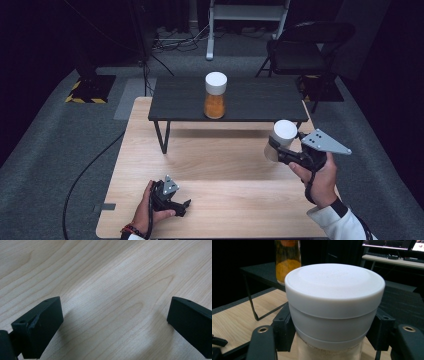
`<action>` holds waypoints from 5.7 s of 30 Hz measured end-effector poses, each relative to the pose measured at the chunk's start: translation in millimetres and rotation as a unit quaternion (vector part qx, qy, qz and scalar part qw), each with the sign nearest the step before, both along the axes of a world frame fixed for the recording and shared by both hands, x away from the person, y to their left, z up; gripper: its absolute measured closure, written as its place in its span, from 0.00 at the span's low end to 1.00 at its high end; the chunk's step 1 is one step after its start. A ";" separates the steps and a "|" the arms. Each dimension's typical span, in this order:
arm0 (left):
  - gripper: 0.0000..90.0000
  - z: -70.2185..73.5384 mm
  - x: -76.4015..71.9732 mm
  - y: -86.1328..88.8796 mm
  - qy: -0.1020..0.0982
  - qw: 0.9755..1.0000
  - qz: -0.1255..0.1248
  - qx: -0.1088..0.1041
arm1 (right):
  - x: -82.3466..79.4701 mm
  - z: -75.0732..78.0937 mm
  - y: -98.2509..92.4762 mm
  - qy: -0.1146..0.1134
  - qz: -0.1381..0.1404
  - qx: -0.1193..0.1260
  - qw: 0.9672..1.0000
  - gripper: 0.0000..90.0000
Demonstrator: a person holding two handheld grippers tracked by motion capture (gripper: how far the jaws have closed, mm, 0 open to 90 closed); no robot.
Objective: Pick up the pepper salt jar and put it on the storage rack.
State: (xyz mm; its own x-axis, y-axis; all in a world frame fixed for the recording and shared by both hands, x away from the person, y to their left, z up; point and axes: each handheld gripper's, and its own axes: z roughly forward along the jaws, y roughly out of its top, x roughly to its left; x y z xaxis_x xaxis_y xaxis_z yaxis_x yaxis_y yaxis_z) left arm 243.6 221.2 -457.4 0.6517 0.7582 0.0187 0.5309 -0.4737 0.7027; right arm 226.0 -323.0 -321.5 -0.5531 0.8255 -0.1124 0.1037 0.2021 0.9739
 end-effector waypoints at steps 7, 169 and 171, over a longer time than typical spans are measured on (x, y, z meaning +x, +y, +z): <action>0.00 0.0 -0.1 -0.1 0.000 1.000 0.000 0.000 | 5.7 16.0 4.9 -0.008 0.000 0.003 1.000 0.38; 0.01 0.0 -0.7 -0.4 -0.001 1.000 0.002 0.000 | 59.1 59.7 26.1 -0.076 -0.030 -0.065 0.995 0.00; 0.01 0.0 -0.7 -0.5 -0.001 1.000 0.002 0.000 | 55.3 58.4 22.8 -0.075 -0.023 -0.064 0.995 0.00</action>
State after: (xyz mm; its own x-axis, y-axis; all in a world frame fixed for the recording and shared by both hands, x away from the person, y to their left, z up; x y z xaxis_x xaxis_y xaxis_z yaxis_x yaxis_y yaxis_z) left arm 242.9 220.8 -457.4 0.6490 0.7605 0.0201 0.5318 -0.4724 0.7028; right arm 281.3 -300.2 -263.1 -0.4841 0.8231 -0.2969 -0.0286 0.3243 0.9455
